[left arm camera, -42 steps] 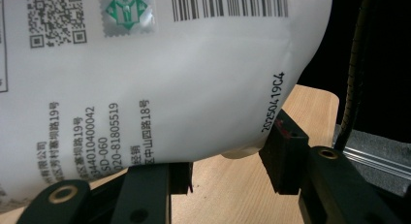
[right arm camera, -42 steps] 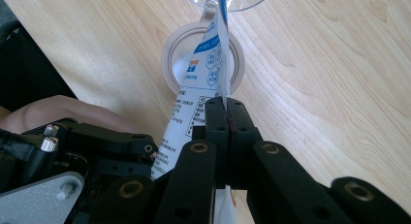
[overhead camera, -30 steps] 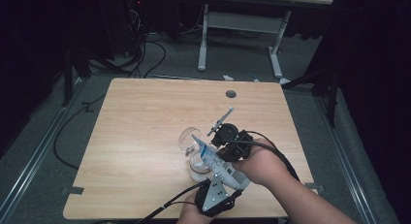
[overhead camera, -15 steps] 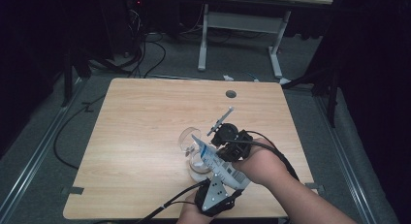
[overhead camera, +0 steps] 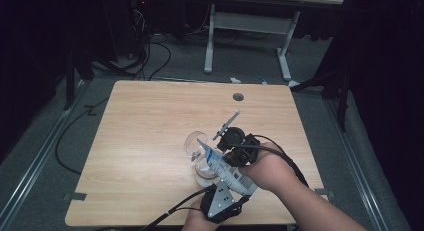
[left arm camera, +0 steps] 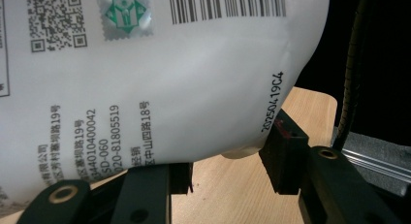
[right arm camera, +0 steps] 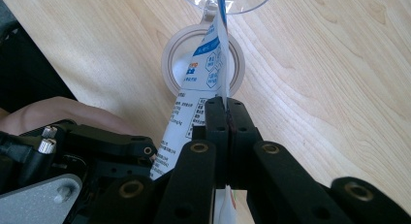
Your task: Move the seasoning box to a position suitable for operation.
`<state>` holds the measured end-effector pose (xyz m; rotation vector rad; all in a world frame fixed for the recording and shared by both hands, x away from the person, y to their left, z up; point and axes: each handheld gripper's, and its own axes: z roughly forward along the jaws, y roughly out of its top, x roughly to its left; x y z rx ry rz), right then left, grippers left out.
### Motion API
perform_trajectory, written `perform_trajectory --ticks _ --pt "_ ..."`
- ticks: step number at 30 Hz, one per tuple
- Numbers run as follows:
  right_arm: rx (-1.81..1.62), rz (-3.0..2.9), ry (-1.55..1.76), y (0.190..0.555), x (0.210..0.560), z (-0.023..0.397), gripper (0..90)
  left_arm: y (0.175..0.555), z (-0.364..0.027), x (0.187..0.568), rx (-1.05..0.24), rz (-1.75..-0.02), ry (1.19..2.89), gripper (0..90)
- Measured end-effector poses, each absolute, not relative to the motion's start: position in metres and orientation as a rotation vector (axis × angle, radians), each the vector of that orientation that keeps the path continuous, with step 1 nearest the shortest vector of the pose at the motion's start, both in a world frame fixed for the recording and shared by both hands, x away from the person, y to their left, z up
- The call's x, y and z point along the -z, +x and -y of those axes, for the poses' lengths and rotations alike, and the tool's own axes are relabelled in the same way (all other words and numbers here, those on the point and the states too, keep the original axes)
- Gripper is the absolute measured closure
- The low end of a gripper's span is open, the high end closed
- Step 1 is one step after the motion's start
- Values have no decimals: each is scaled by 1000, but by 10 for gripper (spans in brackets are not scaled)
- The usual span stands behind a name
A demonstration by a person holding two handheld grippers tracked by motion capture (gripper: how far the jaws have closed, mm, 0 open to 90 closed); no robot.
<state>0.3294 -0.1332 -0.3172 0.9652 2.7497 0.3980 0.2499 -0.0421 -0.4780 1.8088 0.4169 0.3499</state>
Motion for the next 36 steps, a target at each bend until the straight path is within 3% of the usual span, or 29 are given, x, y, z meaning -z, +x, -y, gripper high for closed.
perform_trajectory --ticks 36 --pt "-405 -2744 947 332 315 127 900 252 38 475 -365 -427 1795 599"
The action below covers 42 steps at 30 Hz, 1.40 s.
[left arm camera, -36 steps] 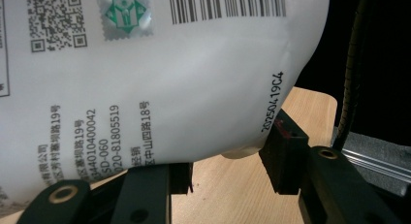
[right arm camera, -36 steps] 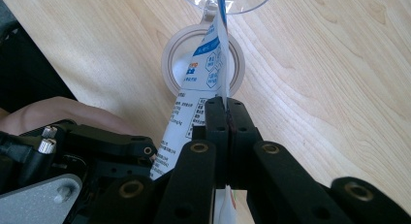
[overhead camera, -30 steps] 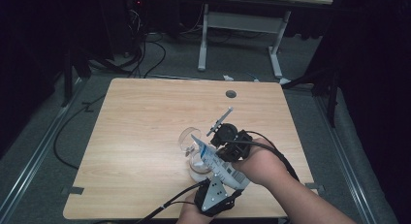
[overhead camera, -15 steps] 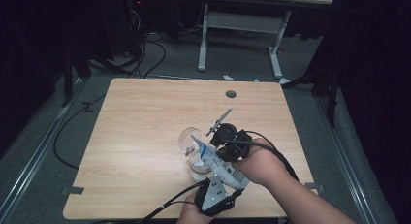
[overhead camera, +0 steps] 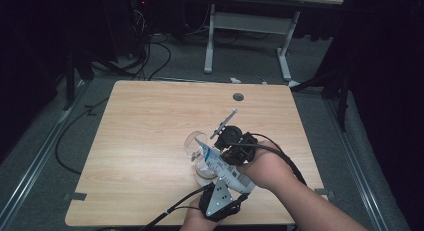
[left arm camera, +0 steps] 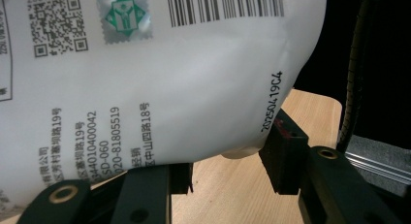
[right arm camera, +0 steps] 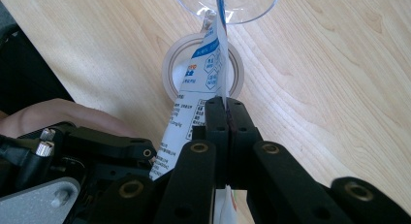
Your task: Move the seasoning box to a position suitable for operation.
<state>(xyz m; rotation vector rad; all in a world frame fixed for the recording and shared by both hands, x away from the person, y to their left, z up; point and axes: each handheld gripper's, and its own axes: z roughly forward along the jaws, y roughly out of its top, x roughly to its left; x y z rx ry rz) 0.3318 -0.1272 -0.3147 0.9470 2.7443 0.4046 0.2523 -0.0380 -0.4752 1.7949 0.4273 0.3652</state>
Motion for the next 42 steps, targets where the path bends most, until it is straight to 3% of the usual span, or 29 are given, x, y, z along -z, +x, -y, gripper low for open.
perform_trajectory --ticks 42 --pt "-384 -2738 928 333 314 126 900 255 41 473 -350 -434 1784 598"
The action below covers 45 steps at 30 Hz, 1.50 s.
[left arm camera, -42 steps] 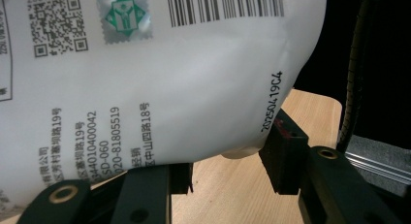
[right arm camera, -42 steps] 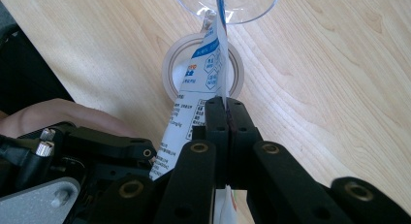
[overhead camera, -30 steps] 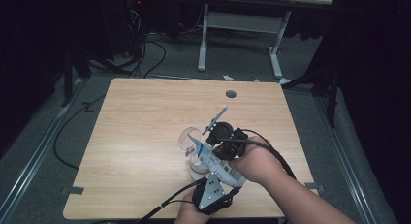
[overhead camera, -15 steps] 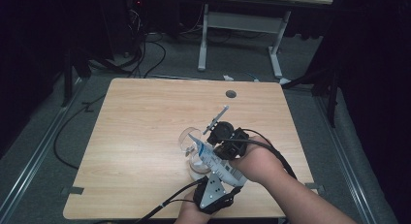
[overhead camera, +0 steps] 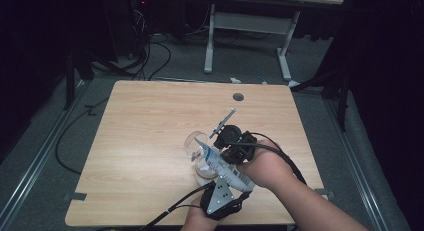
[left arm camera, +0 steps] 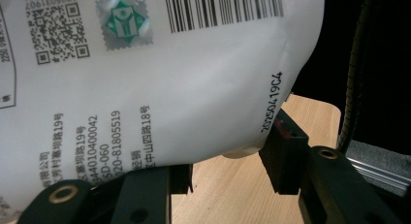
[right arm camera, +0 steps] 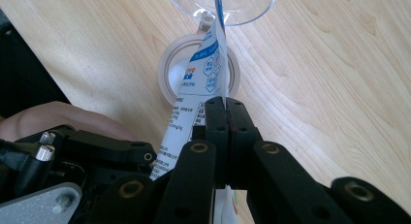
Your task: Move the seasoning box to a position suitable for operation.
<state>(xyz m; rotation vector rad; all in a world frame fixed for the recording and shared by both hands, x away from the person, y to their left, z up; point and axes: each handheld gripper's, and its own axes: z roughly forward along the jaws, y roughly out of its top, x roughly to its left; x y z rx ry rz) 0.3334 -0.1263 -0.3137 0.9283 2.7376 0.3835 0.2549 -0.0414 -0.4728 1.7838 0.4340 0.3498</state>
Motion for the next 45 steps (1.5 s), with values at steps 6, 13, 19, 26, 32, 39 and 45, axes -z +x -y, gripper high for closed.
perform_trajectory --ticks 6,13,19,26,32,39,45 --pt "-388 -2739 936 333 314 126 900 254 41 473 -349 -435 1781 598" --pt "-389 -2742 930 334 315 126 900 254 41 474 -349 -439 1781 594" --pt "-388 -2741 929 334 315 125 900 254 41 474 -353 -440 1780 593" --pt "-387 -2742 929 334 316 125 900 254 40 474 -352 -441 1780 589" --pt "-386 -2744 928 334 316 124 900 253 41 475 -350 -443 1778 589" --pt "-388 -2745 926 334 315 124 900 253 41 474 -351 -443 1772 589" --pt "-385 -2746 927 334 315 125 900 253 41 474 -344 -444 1772 588"
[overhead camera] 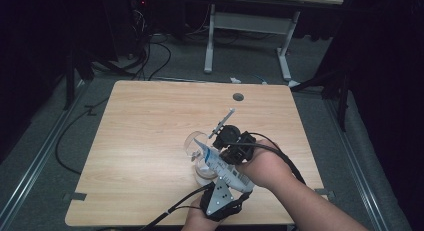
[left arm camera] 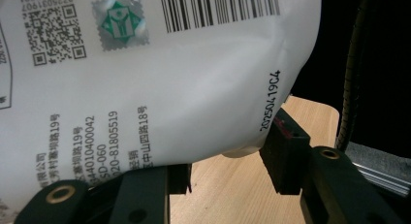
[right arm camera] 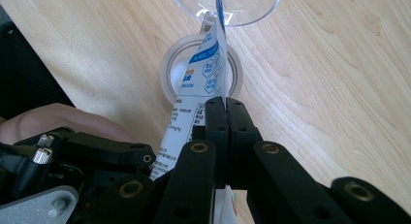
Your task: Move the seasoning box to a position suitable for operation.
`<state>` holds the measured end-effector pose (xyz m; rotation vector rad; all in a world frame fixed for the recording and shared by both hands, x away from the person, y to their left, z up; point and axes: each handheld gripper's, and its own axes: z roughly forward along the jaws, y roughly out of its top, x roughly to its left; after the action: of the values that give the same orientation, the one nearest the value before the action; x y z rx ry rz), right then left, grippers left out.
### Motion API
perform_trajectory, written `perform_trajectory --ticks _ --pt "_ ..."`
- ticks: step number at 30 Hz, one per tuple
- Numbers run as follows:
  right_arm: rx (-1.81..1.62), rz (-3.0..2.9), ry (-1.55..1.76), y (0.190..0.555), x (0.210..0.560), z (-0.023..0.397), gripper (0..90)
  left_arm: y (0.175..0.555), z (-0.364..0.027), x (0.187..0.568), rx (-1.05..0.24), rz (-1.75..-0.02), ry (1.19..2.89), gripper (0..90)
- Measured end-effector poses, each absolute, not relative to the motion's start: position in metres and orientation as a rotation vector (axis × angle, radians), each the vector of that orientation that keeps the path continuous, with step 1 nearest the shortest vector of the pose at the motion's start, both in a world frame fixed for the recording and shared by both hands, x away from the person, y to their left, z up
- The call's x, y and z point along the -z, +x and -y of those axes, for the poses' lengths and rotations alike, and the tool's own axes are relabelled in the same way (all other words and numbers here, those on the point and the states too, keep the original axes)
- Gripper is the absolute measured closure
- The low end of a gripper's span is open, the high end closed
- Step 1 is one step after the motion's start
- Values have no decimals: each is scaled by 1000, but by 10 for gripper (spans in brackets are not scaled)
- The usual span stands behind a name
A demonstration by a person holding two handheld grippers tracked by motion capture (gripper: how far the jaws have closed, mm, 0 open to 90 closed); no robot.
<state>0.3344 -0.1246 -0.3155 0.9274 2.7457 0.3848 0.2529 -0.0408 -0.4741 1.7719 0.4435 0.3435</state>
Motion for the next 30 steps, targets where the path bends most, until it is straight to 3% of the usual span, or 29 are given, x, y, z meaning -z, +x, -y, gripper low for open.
perform_trajectory --ticks 30 --pt "-394 -2745 926 335 314 124 900 253 41 472 -347 -439 1766 584"
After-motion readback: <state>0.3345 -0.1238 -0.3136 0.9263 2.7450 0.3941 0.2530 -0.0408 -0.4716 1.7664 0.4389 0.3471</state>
